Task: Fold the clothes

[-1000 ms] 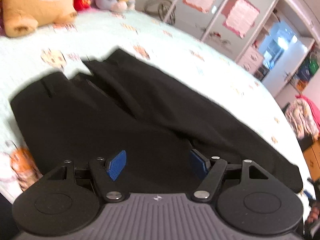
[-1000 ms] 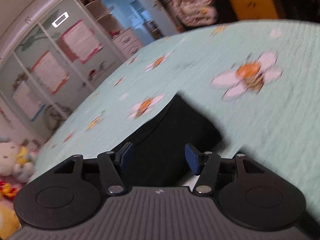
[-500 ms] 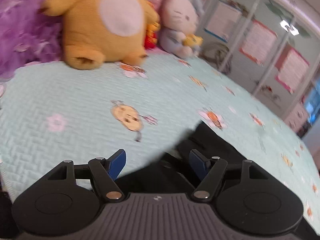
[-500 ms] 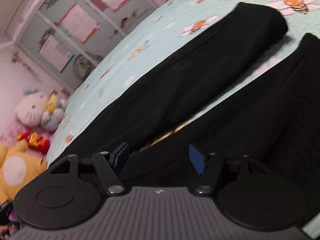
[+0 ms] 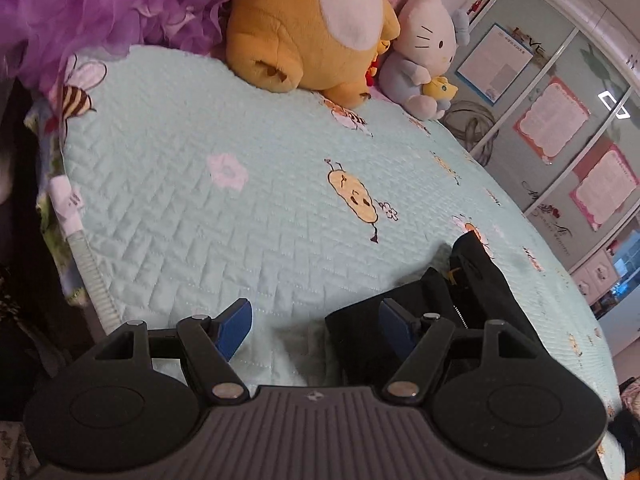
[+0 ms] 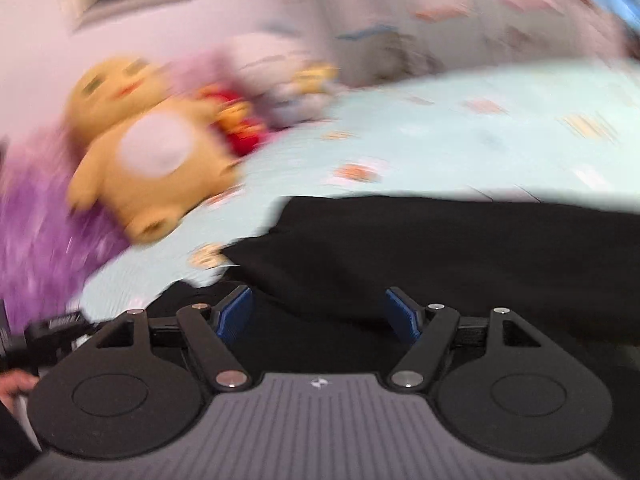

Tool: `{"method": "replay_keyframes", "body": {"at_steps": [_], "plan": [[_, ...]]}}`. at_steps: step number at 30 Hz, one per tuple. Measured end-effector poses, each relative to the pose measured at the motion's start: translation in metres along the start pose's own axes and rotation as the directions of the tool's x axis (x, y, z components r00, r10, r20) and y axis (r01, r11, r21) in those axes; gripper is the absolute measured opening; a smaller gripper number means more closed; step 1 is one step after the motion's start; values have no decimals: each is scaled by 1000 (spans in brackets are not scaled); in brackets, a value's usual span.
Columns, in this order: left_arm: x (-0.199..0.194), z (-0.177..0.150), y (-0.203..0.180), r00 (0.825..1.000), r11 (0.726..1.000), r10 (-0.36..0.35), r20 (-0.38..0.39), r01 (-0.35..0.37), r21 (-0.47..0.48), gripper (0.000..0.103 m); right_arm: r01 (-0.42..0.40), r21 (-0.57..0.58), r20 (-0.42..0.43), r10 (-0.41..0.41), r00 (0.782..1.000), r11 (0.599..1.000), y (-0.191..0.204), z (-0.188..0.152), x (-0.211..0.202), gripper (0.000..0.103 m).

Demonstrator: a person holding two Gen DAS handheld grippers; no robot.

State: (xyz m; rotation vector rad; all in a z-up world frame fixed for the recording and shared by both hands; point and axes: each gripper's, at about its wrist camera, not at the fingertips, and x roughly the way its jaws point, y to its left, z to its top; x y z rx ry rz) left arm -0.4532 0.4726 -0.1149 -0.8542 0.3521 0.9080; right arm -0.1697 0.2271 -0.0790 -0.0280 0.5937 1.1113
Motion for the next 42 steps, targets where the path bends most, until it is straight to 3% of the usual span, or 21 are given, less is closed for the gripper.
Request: {"method": "replay_keyframes", "body": {"at_steps": [3,7,8,9,11,14,16,18,21,22,25,27,29,31,34,37,39,42], "plan": [[2,-4,2,999,999,-35,-26,35,8,73,30,-170,-35,-36,999,985,56,11,68,73],[12,-13,13,995,999,-37,-93,37,-1,74,110,-342,-102,-153,983,933,95,2,153,72],[16,-16,17,993,999,-48,-110,47,-15,74,138,-387,-115,-196,974,912,99,-1,169,65],[21,-18,21,990,998,-55,-126,51,-31,74,162,-423,-120,-232,965,891,101,-2,180,42],[28,-19,25,988,996,-69,-138,62,-56,74,197,-419,-112,-265,958,886,92,6,184,8],[38,-17,21,984,992,-114,-136,105,-69,77,218,-300,-27,-236,971,929,71,26,149,5],[46,-16,14,980,988,-140,-144,130,-81,77,192,-267,5,-198,980,944,61,29,118,5],[53,-18,7,970,980,-185,-158,169,-105,77,126,-293,-26,-139,990,948,57,21,96,5],[56,-22,-3,959,972,-220,-178,201,-119,77,131,-385,-19,-149,989,914,60,3,87,5],[54,-24,-6,957,970,-231,-176,213,-115,77,140,-368,-3,-152,988,919,58,3,85,5],[48,-29,-12,952,964,-260,-161,247,-95,75,159,-163,60,-151,987,974,38,27,73,5],[50,-30,-16,955,967,-251,-155,241,-83,75,149,-51,76,-145,986,987,23,40,65,5],[53,-31,-21,956,968,-248,-154,238,-81,75,132,-77,18,-131,991,988,15,42,65,7],[54,-33,-24,956,967,-251,-156,241,-79,75,103,-162,-107,-121,987,981,15,30,73,10],[55,-33,-21,955,968,-249,-162,238,-85,76,-1,-210,-259,-54,964,978,19,16,75,27],[56,-33,-15,957,970,-240,-164,228,-90,76,-82,-129,-187,57,981,988,19,39,60,44],[57,-35,-12,958,970,-235,-164,222,-95,76,-114,-14,-96,112,989,993,13,72,60,67],[56,-40,-17,961,971,-235,-145,226,-76,76,-13,-48,-88,9,996,999,27,123,98,69]]}}
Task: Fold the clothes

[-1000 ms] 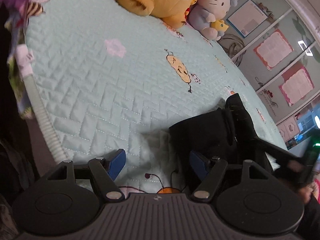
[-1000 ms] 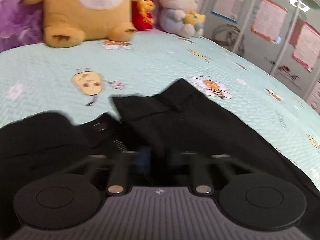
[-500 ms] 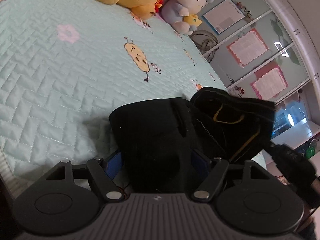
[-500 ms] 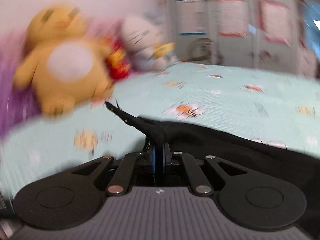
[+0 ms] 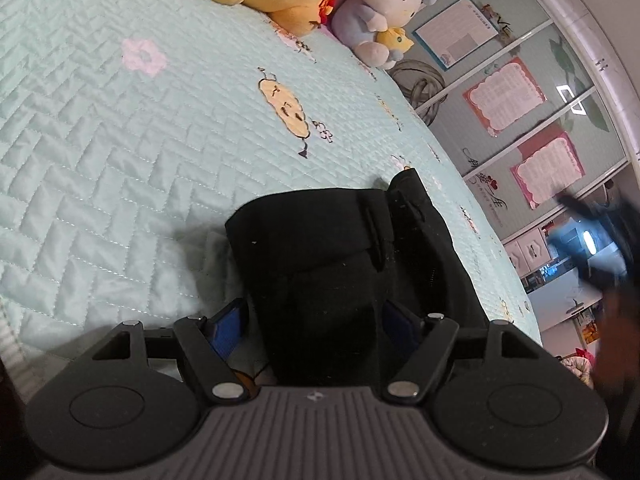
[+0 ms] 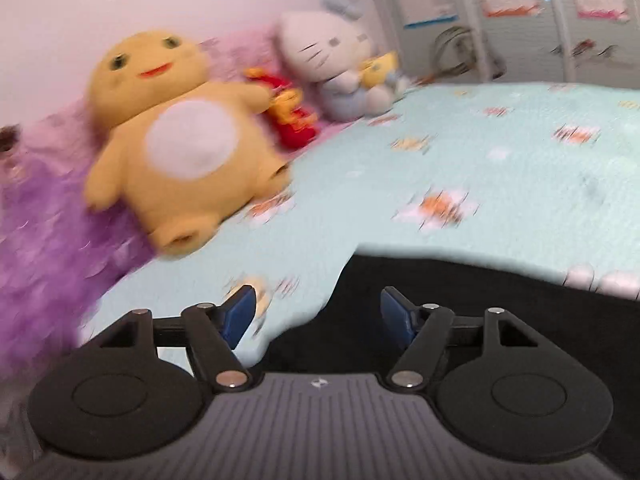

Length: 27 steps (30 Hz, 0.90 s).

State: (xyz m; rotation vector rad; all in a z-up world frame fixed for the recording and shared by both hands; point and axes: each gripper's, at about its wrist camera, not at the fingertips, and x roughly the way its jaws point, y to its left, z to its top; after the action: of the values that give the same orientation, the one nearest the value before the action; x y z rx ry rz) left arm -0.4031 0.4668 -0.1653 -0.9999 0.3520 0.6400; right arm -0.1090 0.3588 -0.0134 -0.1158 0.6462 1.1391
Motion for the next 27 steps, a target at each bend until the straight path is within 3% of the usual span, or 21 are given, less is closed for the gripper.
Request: {"method": "replay_keyframes", "body": {"at_steps": [3,6,8,11,14,16,18,19,20,22,24,26,27], "plan": [[2,-3,-7,1000,999,9,22,-10,41,77,131,-135,-91,-144,985,982,30,42,58,69],[8,-4,-6,1000,999,5,18,-6,33,80,206,-320,-214,-282,935,925,71,60,133,69],[12,-3,-2,1000,1000,-12,11,12,13,82,236,-428,-292,-380,878,872,89,56,179,69],[16,0,4,999,999,-45,3,45,-13,83,256,-568,-372,-522,767,782,99,41,247,66],[21,2,8,998,997,-69,0,69,-41,84,273,-673,-390,-644,658,687,91,23,290,48],[24,5,9,997,995,-75,2,75,-68,83,286,-720,-370,-699,612,632,84,17,306,47],[28,8,7,997,995,-71,1,71,-71,82,280,-761,-364,-742,563,585,79,12,312,34],[30,10,4,998,996,-66,-2,65,-66,74,276,-776,-357,-755,550,568,78,10,313,34],[33,12,1,998,997,-58,-3,58,-57,66,273,-787,-346,-763,546,553,77,8,312,33],[36,14,-7,997,997,-74,6,74,-9,31,273,-790,-339,-762,551,549,75,7,308,18],[31,13,-18,995,994,-93,40,90,58,21,288,-780,-331,-757,564,556,72,5,301,13],[22,10,-31,990,986,-107,93,94,138,15,317,-751,-308,-731,609,580,68,8,288,11],[15,6,-39,984,978,-110,137,83,191,14,349,-702,-290,-696,656,621,65,15,275,11]]}}
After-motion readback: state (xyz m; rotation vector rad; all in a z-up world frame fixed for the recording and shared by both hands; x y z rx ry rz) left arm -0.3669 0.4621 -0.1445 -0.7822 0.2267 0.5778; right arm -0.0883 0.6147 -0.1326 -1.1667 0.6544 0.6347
